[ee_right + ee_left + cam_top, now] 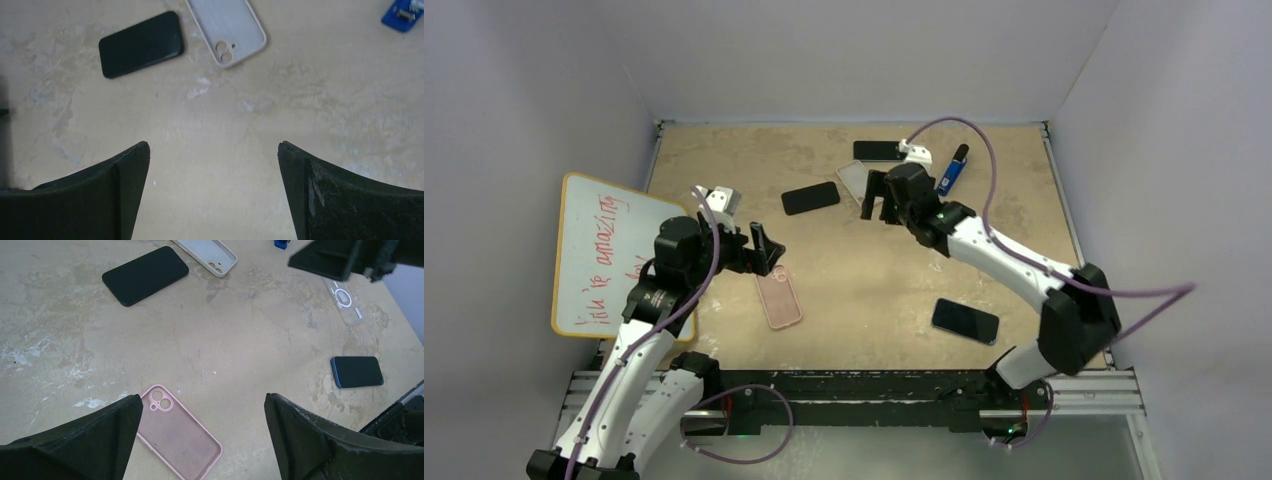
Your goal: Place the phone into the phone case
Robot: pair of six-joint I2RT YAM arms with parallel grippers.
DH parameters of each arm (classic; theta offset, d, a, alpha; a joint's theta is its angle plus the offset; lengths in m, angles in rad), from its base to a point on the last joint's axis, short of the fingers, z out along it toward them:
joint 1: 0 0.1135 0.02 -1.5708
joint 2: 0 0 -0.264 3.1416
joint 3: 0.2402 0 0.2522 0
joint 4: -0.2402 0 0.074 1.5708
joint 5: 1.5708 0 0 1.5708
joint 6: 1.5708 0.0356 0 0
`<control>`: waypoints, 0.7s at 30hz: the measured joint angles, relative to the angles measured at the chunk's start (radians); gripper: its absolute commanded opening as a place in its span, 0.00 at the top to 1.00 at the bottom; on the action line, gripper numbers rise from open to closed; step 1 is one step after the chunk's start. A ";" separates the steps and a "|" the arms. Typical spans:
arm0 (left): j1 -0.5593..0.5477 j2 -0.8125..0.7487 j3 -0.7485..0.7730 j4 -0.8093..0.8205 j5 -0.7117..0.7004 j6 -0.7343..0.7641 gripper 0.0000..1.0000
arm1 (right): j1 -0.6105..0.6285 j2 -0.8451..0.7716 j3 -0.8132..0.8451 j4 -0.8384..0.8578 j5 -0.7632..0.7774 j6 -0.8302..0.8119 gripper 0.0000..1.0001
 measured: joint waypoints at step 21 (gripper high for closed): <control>-0.023 -0.035 0.000 -0.010 -0.033 0.000 0.02 | -0.357 0.994 0.846 0.206 -0.271 -0.028 0.07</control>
